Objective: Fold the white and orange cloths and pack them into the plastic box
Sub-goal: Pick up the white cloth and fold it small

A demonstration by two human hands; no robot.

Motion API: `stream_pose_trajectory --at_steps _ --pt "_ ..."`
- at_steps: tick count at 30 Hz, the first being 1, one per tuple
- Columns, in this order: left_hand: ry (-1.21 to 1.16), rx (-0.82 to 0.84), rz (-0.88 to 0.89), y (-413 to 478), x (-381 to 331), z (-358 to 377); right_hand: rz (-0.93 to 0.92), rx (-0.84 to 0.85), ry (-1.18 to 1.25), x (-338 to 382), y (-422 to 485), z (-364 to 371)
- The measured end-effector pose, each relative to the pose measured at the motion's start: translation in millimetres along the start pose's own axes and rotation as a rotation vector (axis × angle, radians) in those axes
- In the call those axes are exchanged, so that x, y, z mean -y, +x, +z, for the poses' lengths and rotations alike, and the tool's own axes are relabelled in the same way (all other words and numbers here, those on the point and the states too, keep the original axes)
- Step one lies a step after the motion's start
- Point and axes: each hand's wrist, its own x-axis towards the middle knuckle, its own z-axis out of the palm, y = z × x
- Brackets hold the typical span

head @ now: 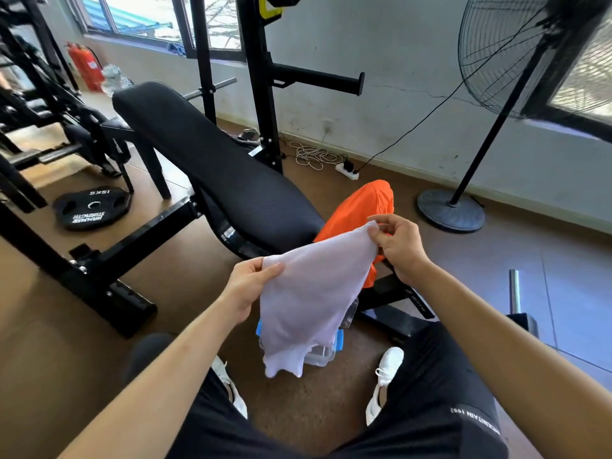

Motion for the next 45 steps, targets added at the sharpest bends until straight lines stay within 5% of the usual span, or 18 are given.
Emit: stream_pose_trajectory --at_steps 5,10,13,19,27,33,37,45 --pt "0.023 0.003 0.101 -4 -14 2 0.079 0.093 0.021 -2 1 -2" --pt "-0.108 -0.013 0.187 1 -41 6 0.073 0.125 0.483 5 5 3" --pt "-0.086 -0.041 0.145 9 -38 12 0.196 0.291 0.307 -35 -28 35" --pt "0.030 -0.096 0.082 14 -34 -1 0.426 0.142 0.179 -62 -42 62" --pt "0.105 -0.218 0.123 21 -54 -16 0.245 0.225 0.025 -22 9 41" --pt "-0.152 -0.181 0.149 24 -91 -10 0.049 0.285 0.348 6 5 30" --pt "-0.221 -0.158 0.111 29 -90 -8 0.095 0.349 0.021 -50 -22 48" --pt "-0.177 -0.234 0.032 38 -69 -30 0.248 0.232 0.040 -63 -19 55"
